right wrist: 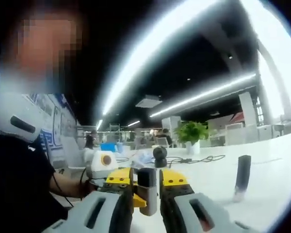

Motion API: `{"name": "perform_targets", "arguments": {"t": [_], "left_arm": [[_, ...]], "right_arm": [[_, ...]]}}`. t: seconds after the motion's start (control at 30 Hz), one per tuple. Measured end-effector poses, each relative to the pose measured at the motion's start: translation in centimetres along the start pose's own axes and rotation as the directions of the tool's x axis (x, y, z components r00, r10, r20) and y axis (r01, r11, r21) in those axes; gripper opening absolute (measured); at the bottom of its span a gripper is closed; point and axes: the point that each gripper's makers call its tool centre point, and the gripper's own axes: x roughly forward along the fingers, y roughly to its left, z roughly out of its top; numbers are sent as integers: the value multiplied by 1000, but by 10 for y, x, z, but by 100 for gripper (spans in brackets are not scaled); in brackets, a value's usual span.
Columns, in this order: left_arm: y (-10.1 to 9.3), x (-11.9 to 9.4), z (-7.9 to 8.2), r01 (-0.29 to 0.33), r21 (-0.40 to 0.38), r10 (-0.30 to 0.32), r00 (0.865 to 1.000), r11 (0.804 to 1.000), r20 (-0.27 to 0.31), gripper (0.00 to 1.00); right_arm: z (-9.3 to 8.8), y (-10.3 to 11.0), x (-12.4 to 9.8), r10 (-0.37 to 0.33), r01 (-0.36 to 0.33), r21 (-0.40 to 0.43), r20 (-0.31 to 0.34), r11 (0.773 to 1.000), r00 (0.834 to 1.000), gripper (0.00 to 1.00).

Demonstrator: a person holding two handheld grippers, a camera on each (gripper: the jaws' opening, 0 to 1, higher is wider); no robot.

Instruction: Pick up cosmetic bottle twist off cap place on table pick up cap screw tight cap place on table

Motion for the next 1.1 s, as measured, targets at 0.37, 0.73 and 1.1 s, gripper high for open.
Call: {"name": "perform_targets", "arguments": {"t": [0.37, 0.73, 1.1], "left_arm": [[-29, -6, 7, 172, 17, -171, 985, 985, -17, 7], [-57, -15, 1, 317, -16, -317, 947, 948, -42, 7], [-66, -21, -1, 363, -45, -365, 930, 931, -44, 7]], "right_arm": [[1, 27, -2, 149, -149, -5, -23, 989, 989, 16], [-7, 45, -3, 254, -253, 25, -73, 967, 964, 16], [-9, 55, -5, 294, -288, 78, -87, 955, 952, 10]]}}
